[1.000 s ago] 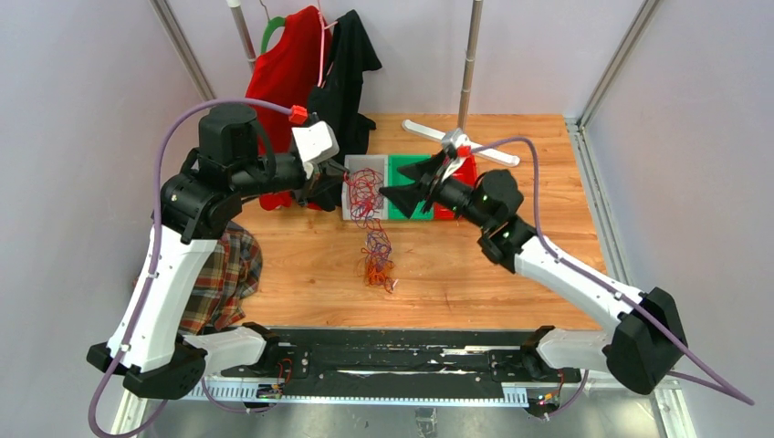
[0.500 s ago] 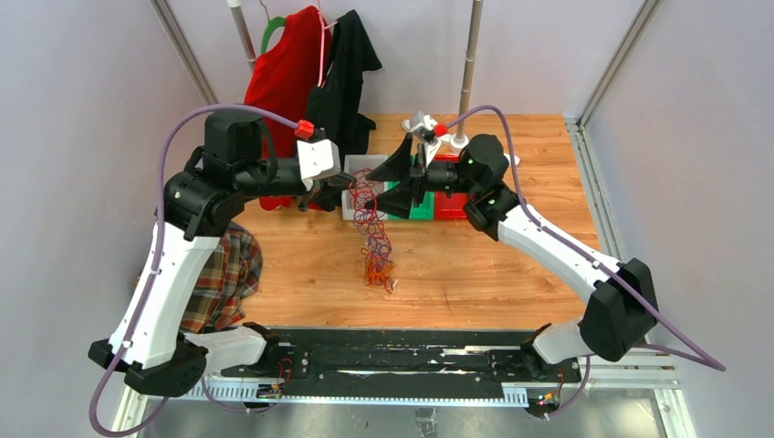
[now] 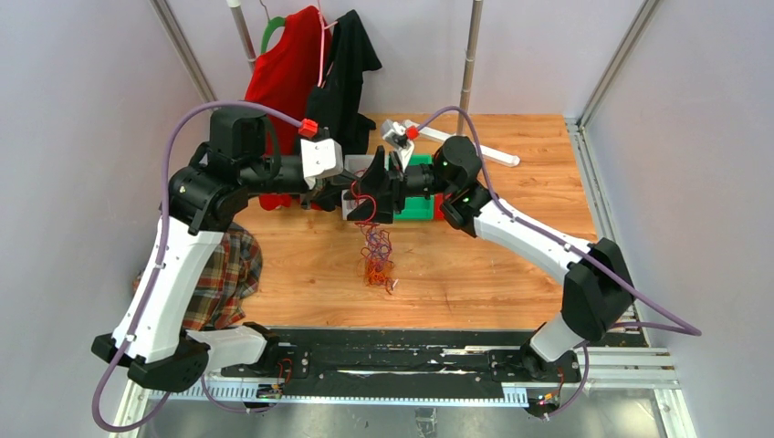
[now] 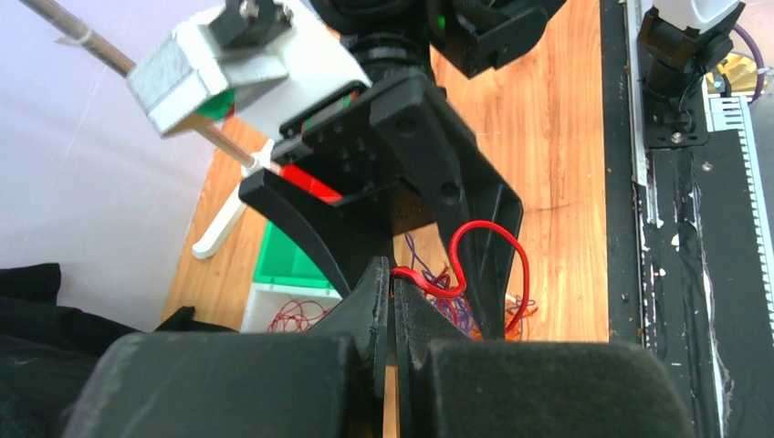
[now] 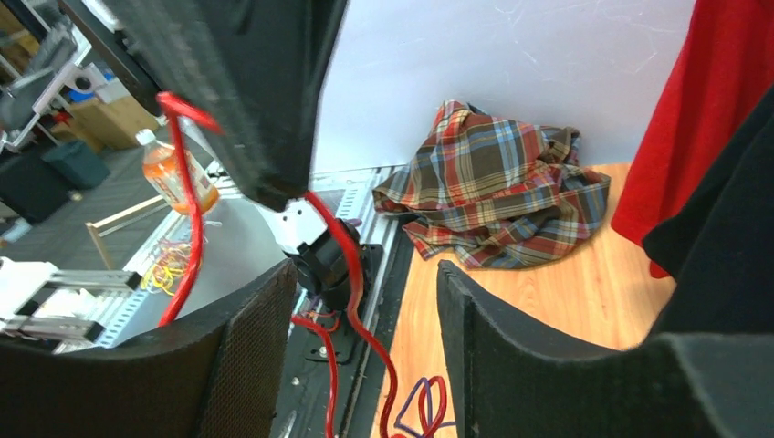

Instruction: Untangle the cables

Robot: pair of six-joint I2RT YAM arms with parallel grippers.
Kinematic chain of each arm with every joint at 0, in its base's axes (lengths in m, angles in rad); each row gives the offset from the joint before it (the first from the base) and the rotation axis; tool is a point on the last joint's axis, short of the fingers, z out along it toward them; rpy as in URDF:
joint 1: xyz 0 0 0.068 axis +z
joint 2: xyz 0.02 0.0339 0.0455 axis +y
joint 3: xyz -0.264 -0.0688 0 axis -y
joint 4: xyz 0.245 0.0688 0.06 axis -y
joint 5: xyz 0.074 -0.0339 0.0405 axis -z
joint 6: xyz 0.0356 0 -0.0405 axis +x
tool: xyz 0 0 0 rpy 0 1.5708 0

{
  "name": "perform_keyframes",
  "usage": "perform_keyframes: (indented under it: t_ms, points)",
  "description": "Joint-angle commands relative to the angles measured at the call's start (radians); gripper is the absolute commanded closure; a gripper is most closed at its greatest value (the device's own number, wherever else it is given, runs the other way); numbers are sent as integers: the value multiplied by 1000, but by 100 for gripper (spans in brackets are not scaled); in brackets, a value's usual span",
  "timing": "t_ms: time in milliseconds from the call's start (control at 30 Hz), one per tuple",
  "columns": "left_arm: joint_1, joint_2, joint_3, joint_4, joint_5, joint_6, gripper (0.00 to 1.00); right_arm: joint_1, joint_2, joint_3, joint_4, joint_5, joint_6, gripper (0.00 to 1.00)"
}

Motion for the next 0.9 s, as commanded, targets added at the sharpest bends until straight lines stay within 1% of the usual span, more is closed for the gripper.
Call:
perform_keyframes:
  t_ms: [0,33,100,300,367,500,567,700,767,867]
  points:
    - [-9,2,52,2,40,-1,100,23,44,48,73,-5,52,48]
    - [-9,0,58,3,47,-5,100,23,51,44,72,11,52,55]
    - [-9,-1,73,4,64,-19,100,22,54,27,70,43,36,64]
    - [-9,10,156,3,152,-96,100,21,62,-54,-2,201,-69,78]
    - [-9,14,191,4,164,-111,100,21,65,-104,8,259,-94,83]
    - [-10,22,253,4,169,-122,100,21,92,-182,58,343,-82,90]
    - [-9,30,289,4,171,-132,100,22,112,-215,82,383,-78,92]
    - [-9,42,350,25,167,-157,100,24,149,-270,128,436,-70,93]
    - [-9,35,349,80,144,-183,100,24,163,-291,146,454,-69,91]
    - [-9,10,321,214,98,-243,100,27,185,-325,162,480,-70,90]
